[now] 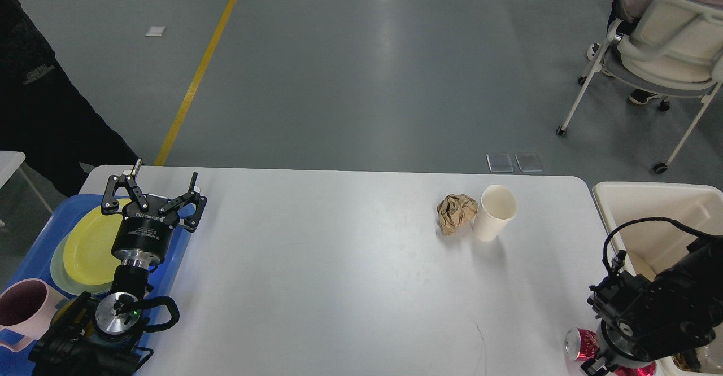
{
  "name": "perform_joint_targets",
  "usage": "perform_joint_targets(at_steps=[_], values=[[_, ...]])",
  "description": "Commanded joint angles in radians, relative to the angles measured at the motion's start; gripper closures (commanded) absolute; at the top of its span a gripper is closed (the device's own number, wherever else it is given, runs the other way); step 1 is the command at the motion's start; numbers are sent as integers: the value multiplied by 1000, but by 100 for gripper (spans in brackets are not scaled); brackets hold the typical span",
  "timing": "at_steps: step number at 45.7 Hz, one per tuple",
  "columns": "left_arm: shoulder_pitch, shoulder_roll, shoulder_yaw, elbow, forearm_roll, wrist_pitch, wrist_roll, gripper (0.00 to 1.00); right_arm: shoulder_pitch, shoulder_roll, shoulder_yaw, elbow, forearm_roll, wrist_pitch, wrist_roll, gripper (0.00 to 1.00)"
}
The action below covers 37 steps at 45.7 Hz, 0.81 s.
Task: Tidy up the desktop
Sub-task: 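Lower the right gripper onto the red can and grasp it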
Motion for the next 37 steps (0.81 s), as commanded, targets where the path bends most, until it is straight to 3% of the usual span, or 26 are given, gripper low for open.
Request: perform_joint_targets(at_steps=[1,12,16,20,25,29,37], values=[[0,0,0,0,0,0,0,4,-38,26,3,-50,6,-2,-2,28],[0,0,-1,0,0,0,0,4,-87,54,3,-127,17,-3,-2,33],[0,0,0,0,0,0,0,4,-95,59,3,-139,20,-3,-2,38],[0,0,0,0,0,0,0,4,-107,66,0,-153,35,-2,0,64],[0,0,0,0,0,0,0,4,-106,66,2,-155,41,-2,1,77],[0,0,0,0,0,0,0,4,-101,62,2,-153,50,0,1,99],[0,0,0,0,0,0,0,4,-87,59,2,-153,159,5,6,100]])
